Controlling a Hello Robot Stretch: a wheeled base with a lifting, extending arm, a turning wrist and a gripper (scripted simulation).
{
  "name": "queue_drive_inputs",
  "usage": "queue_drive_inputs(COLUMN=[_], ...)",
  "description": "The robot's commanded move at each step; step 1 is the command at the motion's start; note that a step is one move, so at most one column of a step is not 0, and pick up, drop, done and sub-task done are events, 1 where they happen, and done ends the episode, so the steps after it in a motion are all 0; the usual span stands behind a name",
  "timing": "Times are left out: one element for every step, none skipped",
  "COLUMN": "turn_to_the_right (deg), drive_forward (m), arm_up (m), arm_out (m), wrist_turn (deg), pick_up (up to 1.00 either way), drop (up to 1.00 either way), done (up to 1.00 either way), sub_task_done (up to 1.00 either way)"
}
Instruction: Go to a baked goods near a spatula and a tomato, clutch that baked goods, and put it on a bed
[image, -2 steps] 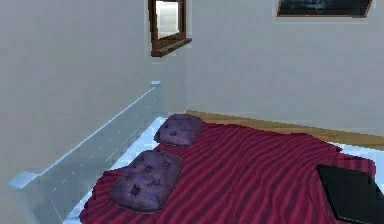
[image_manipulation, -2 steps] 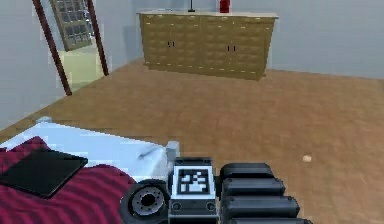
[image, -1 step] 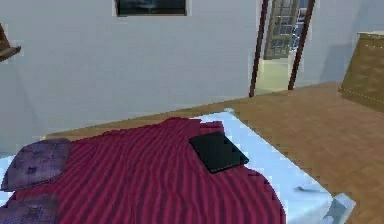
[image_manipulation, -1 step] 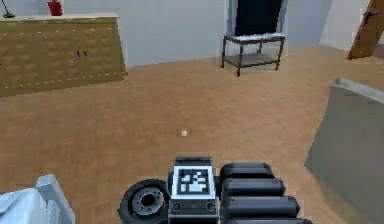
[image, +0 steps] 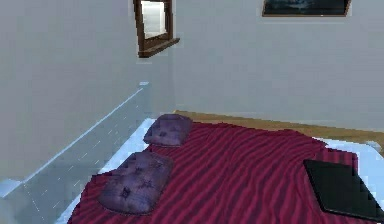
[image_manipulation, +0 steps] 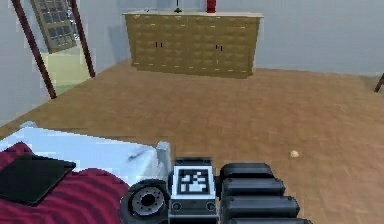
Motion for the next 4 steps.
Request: queue_drive_inputs(turn_to_the_right=[39.0, -42.0, 45.0, 45.0], drive_forward=[0.0, 0.0, 0.0, 0.0], arm_up=[0.0, 0.0, 0.0, 0.0], arm_out=[0.0, 0.0, 0.0, 0.0], wrist_turn=[0.0, 0.0, 0.0, 0.0], pick_up=[0.0, 0.0, 0.0, 0.0], drop=[0.0, 0.0, 0.0, 0.0], done=[0.0, 0.0, 0.0, 0.0], sub_task_done=[0.0, 0.0, 0.0, 0.0])
